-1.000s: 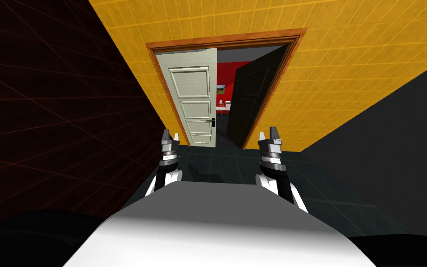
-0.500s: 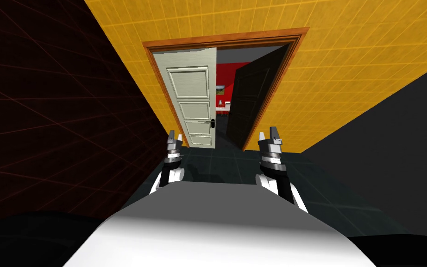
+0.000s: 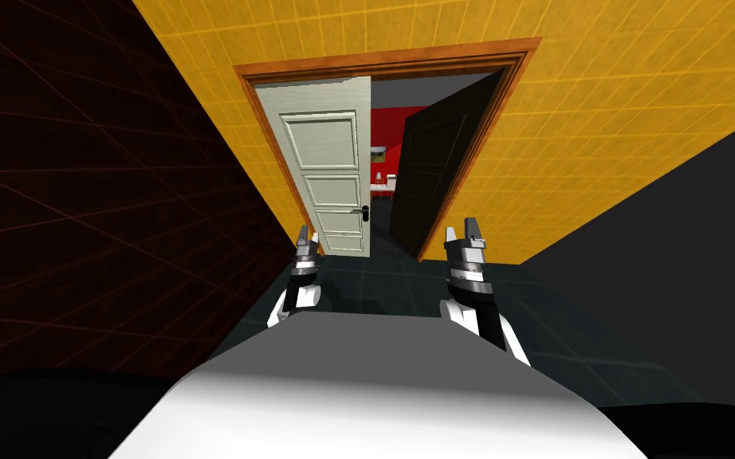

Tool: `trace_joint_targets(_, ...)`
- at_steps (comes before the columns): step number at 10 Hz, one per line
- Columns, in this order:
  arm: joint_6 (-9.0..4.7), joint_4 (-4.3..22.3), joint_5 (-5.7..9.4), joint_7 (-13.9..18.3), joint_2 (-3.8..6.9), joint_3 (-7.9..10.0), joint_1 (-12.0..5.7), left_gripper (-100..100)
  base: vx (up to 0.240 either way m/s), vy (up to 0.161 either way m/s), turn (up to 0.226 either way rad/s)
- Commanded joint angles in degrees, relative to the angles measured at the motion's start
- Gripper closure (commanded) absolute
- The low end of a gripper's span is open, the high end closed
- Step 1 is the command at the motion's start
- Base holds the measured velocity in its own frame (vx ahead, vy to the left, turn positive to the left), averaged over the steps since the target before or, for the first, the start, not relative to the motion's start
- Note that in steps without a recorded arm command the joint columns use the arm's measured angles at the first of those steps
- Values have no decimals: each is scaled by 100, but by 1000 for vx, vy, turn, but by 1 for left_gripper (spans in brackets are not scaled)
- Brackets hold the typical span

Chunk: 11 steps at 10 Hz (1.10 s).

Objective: Push the door open

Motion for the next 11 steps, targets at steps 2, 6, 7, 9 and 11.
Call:
trace_joint_targets(2, 28, 443, 43, -26, 31, 2, -262, -100, 94, -10, -13)
trace_joint_targets(6, 73, 1143, 117, -59, 78, 15, -683, -100, 104, -15, -13)
trace_joint_targets(7, 85, 1307, 136, -67, 89, 18, -791, -100, 104, -22, -12)
trace_joint_targets(9, 108, 1683, 174, -84, 107, 25, -1009, -100, 83, -14, -12)
trace_joint_targets(11, 132, 2051, 213, -101, 122, 32, -1231, -100, 99, -6, -15)
